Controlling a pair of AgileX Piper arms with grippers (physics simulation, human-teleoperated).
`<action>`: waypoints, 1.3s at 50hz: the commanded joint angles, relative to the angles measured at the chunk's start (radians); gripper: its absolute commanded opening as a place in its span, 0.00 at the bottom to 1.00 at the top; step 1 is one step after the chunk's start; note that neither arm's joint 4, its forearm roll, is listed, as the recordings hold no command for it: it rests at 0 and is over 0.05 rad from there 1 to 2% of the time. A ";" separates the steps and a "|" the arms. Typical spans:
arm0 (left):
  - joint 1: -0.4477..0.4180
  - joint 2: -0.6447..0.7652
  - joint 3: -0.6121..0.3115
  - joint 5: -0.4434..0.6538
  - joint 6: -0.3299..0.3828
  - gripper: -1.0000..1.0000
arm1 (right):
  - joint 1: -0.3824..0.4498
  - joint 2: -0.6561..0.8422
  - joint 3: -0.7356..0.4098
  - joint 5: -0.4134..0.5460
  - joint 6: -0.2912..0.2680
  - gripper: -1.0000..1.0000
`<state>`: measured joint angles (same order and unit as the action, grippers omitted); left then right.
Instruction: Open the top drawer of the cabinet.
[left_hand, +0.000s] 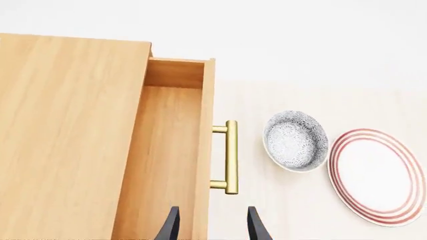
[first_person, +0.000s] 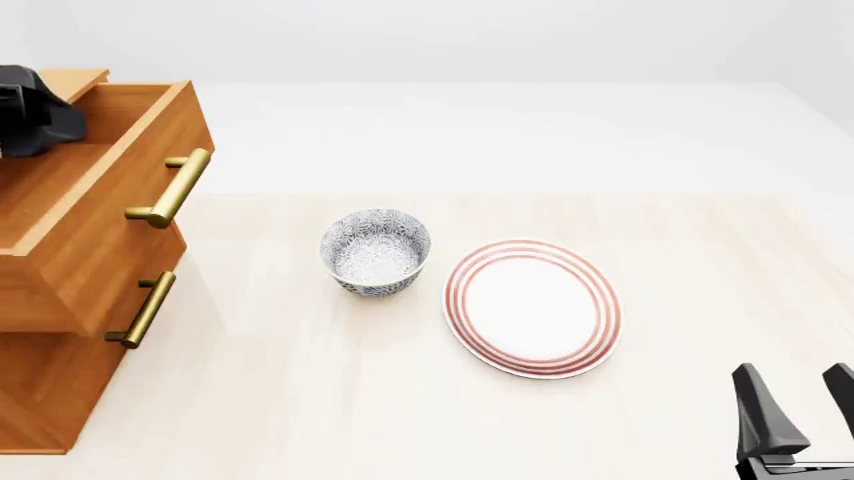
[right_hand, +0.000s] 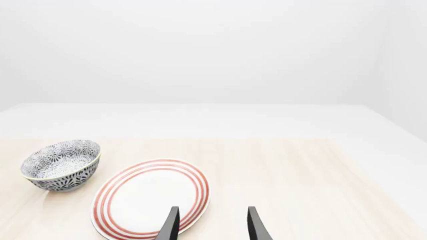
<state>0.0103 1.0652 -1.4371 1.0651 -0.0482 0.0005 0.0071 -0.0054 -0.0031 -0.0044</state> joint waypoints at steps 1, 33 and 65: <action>0.000 0.003 0.007 0.001 -0.009 1.00 | 0.000 0.000 0.000 0.000 0.000 1.00; 0.003 0.022 0.143 -0.108 -0.016 1.00 | -0.001 -0.002 0.000 0.002 -0.001 1.00; -0.003 0.064 0.203 -0.167 -0.019 1.00 | -0.001 -0.001 -0.001 0.001 0.000 1.00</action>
<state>0.0096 1.1201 -1.2465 0.9101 -0.0654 -0.0010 0.0061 -0.0059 -0.0018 -0.0046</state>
